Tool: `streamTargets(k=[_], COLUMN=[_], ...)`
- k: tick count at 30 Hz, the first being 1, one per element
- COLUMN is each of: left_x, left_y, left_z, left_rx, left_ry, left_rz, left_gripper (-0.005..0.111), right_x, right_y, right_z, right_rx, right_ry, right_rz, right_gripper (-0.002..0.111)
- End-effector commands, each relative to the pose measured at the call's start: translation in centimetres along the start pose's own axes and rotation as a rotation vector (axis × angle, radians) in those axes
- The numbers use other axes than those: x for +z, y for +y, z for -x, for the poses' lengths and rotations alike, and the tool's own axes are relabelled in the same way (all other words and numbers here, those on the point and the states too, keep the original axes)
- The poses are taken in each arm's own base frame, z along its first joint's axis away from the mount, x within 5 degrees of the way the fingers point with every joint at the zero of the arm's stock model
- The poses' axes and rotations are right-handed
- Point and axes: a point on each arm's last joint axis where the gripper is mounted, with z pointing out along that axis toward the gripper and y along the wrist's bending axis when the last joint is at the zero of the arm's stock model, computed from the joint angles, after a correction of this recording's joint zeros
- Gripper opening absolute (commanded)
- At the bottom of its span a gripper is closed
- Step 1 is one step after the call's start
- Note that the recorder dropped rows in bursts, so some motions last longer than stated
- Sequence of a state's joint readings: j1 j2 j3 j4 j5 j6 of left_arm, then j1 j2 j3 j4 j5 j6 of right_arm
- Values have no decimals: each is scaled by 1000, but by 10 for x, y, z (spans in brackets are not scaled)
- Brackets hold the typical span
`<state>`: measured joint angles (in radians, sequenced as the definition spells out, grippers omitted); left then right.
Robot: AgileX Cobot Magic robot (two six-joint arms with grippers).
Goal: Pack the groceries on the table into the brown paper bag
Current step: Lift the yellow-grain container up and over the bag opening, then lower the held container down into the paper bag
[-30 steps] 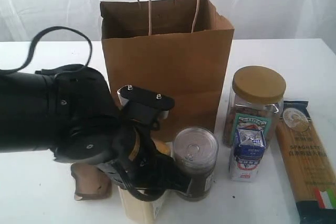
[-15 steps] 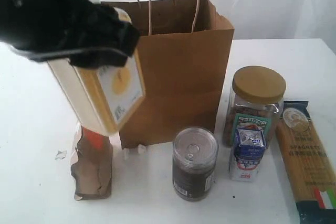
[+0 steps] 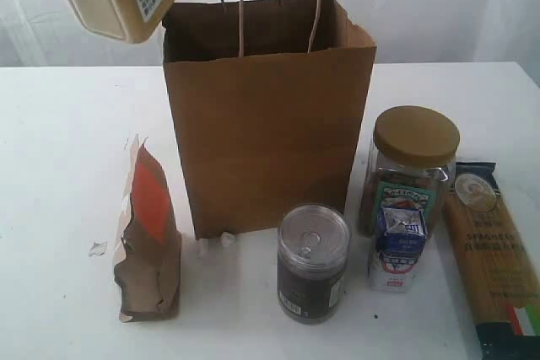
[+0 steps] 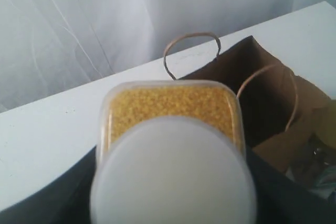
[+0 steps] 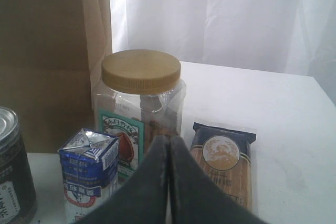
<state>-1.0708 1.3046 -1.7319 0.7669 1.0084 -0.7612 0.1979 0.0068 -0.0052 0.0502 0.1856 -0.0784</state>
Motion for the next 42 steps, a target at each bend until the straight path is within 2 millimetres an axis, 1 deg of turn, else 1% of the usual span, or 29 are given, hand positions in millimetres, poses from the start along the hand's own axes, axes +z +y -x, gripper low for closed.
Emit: streamTargets(k=[1, 4, 8, 10, 12, 14, 16, 22, 31, 39, 42], left_x=[12, 34, 62, 76, 91, 103, 111, 125, 142, 159, 162], left_y=[8, 9, 8, 7, 9, 12, 13, 11, -7, -11, -12], left_z=[27, 37, 47, 47, 45, 42, 40, 37, 29, 12, 9], left_rx=[24, -21, -63, -39, -27, -32, -22, 10, 27, 103, 130], left_ry=[-89, -78, -65, -43, -25, 1, 16, 37, 88, 217, 243], left_rz=[47, -1, -127, -152, -135, -120, -107, -106, -244, -237, -238], left_gripper=[0, 0, 0, 0, 0, 0, 0, 0, 0, 0, 0], right_x=[0, 0, 0, 0, 0, 0, 0, 0, 0, 0, 0], right_y=[0, 0, 0, 0, 0, 0, 0, 0, 0, 0, 0], right_z=[-1, -1, -1, -1, -1, -1, -1, -1, -1, -1, -1], right_rx=[5, 5, 5, 5, 5, 5, 5, 5, 5, 5, 5], right_ry=[-10, -10, -10, -10, -10, -10, -10, -10, -10, -10, -10], right_rz=[-8, -8, -8, -8, -8, -8, -8, -8, -8, -8, -8], right_gripper=[0, 0, 0, 0, 0, 0, 0, 0, 0, 0, 0])
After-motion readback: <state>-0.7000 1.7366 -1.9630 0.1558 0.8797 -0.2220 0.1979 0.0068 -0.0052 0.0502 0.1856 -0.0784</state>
